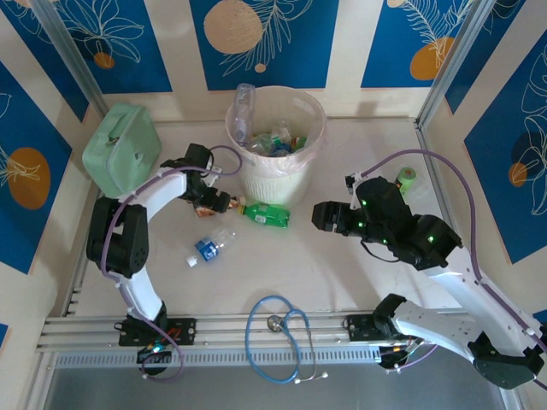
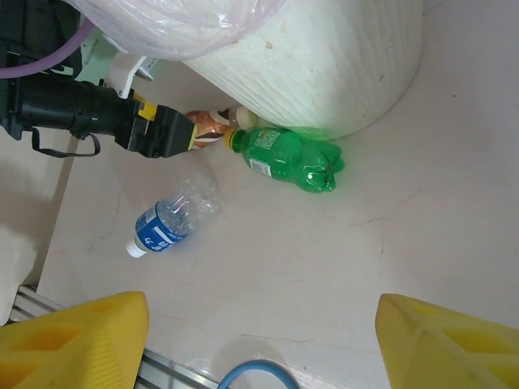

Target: Put the plastic bottles in the bin

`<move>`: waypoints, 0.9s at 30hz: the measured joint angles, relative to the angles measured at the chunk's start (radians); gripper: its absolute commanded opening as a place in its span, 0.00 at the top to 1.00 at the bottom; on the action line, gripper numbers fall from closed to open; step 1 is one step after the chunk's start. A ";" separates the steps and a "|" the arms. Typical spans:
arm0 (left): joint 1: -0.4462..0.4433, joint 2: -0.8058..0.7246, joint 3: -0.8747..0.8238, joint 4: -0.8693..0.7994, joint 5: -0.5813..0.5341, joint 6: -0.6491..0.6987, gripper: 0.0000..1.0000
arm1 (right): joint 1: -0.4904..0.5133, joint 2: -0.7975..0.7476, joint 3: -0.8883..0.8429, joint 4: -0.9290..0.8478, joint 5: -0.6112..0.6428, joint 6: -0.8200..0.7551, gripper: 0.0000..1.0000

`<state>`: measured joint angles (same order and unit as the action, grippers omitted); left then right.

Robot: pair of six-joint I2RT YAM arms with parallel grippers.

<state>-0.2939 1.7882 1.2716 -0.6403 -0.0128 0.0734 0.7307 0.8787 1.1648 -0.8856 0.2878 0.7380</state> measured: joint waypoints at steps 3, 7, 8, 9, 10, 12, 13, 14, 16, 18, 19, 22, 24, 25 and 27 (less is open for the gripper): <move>-0.009 0.023 0.000 0.005 0.005 0.004 0.05 | 0.000 -0.008 0.000 -0.002 0.000 0.000 0.26; -0.029 0.062 0.000 -0.006 0.005 -0.003 0.10 | -0.005 -0.012 0.000 -0.003 0.000 0.003 0.25; -0.031 0.068 0.000 -0.016 0.005 -0.014 0.11 | -0.005 -0.013 0.000 -0.002 0.000 0.003 0.26; -0.033 0.069 0.000 -0.025 0.005 -0.020 0.12 | -0.005 -0.014 0.000 -0.002 0.000 0.003 0.26; -0.036 0.068 0.000 -0.035 0.003 -0.032 0.13 | -0.005 -0.015 0.000 -0.002 0.000 0.003 0.26; -0.039 0.066 -0.009 -0.039 -0.005 -0.052 0.16 | -0.005 -0.016 0.000 -0.002 0.000 0.003 0.25; -0.043 0.062 -0.022 -0.036 -0.011 -0.067 0.18 | -0.005 -0.016 0.000 -0.002 -0.003 0.003 0.25; -0.047 0.055 -0.040 -0.034 -0.017 -0.084 0.19 | -0.005 -0.017 0.000 -0.001 -0.004 0.003 0.26; -0.055 0.047 -0.074 -0.034 -0.030 -0.114 0.24 | -0.005 -0.019 0.000 -0.001 -0.006 0.003 0.25; -0.061 0.047 -0.093 -0.039 -0.045 -0.148 0.30 | -0.005 -0.019 0.000 0.000 -0.007 0.003 0.25; -0.063 0.050 -0.097 -0.046 -0.054 -0.163 0.32 | -0.005 -0.019 0.000 0.000 -0.007 0.003 0.26; -0.066 0.053 -0.097 -0.056 -0.078 -0.202 0.38 | -0.006 -0.025 0.000 -0.002 -0.007 0.003 0.26; -0.068 0.049 -0.098 -0.056 -0.087 -0.222 0.42 | -0.008 -0.037 -0.002 -0.002 -0.007 0.003 0.26; -0.069 0.042 -0.100 -0.056 -0.095 -0.231 0.43 | -0.011 -0.046 -0.002 -0.003 -0.007 0.003 0.26; -0.069 0.016 -0.107 -0.059 -0.103 -0.246 0.44 | -0.018 -0.060 -0.006 -0.003 -0.007 0.003 0.26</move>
<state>-0.3626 1.8038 1.1648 -0.6994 -0.1154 -0.1726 0.7128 0.8188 1.1591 -0.8883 0.2810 0.7414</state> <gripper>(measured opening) 0.599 0.743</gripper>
